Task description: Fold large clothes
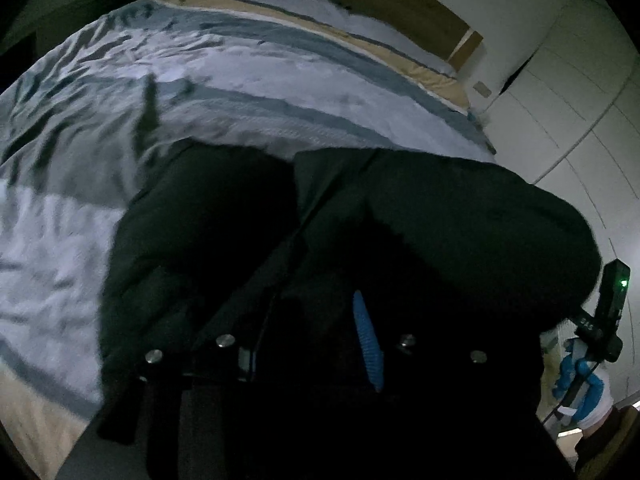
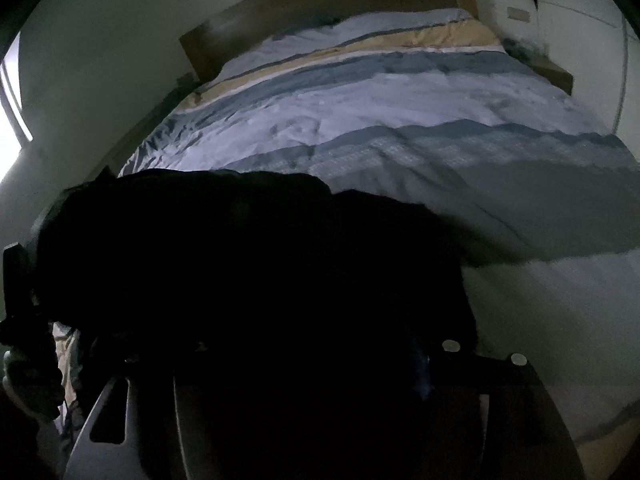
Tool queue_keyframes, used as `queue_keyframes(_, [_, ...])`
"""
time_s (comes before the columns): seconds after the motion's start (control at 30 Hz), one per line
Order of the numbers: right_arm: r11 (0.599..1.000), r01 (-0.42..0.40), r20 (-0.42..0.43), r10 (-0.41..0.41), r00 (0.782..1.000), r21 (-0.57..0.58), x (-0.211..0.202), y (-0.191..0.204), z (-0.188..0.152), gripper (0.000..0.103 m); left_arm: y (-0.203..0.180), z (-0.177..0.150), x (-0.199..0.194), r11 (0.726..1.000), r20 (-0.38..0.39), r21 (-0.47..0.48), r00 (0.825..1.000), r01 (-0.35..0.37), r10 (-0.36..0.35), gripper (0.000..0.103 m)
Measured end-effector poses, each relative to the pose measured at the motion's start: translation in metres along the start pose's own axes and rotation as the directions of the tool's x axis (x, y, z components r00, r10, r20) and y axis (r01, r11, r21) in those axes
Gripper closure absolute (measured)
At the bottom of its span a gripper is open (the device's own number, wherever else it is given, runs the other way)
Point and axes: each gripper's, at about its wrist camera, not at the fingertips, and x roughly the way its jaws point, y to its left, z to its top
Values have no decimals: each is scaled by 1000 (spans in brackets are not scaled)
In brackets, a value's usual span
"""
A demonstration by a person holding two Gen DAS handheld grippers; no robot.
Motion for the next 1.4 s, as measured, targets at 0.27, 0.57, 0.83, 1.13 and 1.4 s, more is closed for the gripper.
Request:
queue_keyframes(0.27, [999, 32, 23, -33, 999, 14, -46, -1, 17, 38, -13, 17, -43, 1000, 36, 15, 999, 7, -8, 64])
queue_keyframes(0.57, [996, -37, 69, 42, 997, -78, -42, 59, 63, 28, -76, 59, -32, 995, 58, 89, 997, 52, -57, 56])
queue_keyframes(0.83, [979, -106, 32, 113, 993, -172, -11, 108, 70, 27, -114, 70, 1, 983, 27, 170, 997, 72, -78, 56])
queue_keyframes(1.13, [963, -52, -109, 24, 994, -264, 41, 102, 12, 27, -111, 8, 58, 960, -52, 280, 999, 2, 14, 56])
queue_keyframes(1.4, [964, -40, -142, 2, 990, -264, 80, 76, -20, 27, -95, -28, 92, 943, -61, 331, 997, -28, 51, 56])
